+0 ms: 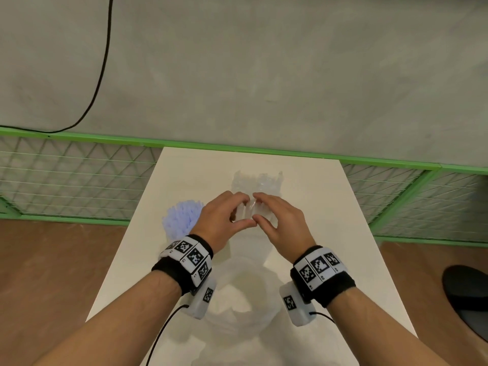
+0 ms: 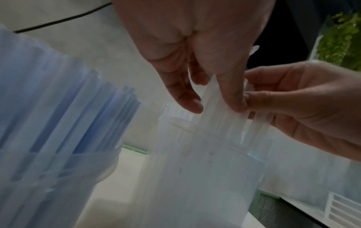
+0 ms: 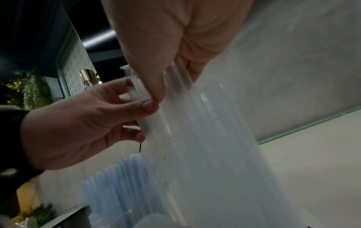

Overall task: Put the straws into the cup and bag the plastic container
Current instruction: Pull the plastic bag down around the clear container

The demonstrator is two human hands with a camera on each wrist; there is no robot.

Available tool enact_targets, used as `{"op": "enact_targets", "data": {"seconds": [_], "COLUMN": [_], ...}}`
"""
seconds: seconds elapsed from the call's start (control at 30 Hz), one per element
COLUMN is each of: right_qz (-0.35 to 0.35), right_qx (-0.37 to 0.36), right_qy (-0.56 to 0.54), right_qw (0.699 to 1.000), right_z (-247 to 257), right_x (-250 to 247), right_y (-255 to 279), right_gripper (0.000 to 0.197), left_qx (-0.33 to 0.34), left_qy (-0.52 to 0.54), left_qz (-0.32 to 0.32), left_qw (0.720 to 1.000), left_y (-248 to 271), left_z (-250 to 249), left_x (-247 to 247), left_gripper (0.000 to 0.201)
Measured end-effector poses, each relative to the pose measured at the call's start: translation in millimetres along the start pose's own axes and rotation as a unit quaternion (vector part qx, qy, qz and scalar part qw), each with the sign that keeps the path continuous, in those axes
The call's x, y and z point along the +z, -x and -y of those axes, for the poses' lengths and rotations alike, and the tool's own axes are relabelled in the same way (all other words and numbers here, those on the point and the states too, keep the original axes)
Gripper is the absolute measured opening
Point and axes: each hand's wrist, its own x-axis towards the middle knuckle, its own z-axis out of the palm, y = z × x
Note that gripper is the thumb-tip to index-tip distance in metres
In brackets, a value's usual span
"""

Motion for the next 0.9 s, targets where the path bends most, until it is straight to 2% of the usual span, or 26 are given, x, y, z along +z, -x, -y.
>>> {"op": "enact_targets", "data": {"seconds": [0.1, 0.2, 0.33, 0.43, 0.5, 0.63, 0.7, 0.8, 0.9], "right_qz": [0.033, 0.04, 0.07, 0.128, 0.138, 0.077, 0.083, 0.14, 0.089], "right_qx": [-0.02, -0.061, -0.049, -0.027, -0.026, 0.013, 0.038, 0.046, 0.025], "right_qy": [0.031, 0.131, 0.243, 0.279, 0.26, 0.18, 0.18, 0.209, 0.158], "right_qw": [0.999, 0.989, 0.966, 0.951, 0.955, 0.981, 0.979, 0.967, 0.983], "right_z": [0, -3, -5, -8, -8, 0, 2, -6, -10], "right_x": [6, 11, 18, 19, 16, 6, 7, 14, 9], "right_y": [2, 9, 25, 33, 32, 25, 23, 25, 18], "right_gripper": [0.04, 0.034, 0.039, 0.05, 0.053, 0.054, 0.058, 0.06, 0.047], "left_qx": [-0.004, 0.022, 0.119, 0.137, 0.147, 0.12, 0.097, 0.078, 0.039], "left_qy": [-0.001, -0.01, -0.101, -0.15, -0.177, -0.229, -0.245, -0.232, -0.182], "left_qz": [0.016, 0.039, -0.016, -0.03, -0.026, -0.019, -0.001, 0.004, -0.004], "left_qw": [1.0, 0.999, 0.988, 0.979, 0.973, 0.966, 0.965, 0.97, 0.982], "left_y": [2, 13, 29, 33, 35, 40, 44, 45, 38], "left_z": [-1, 6, 12, 17, 20, 24, 20, 13, 11], "left_x": [-1, -3, 2, 8, 10, 14, 15, 11, 6], "left_gripper": [0.041, 0.052, 0.041, 0.04, 0.04, 0.039, 0.042, 0.04, 0.045]}}
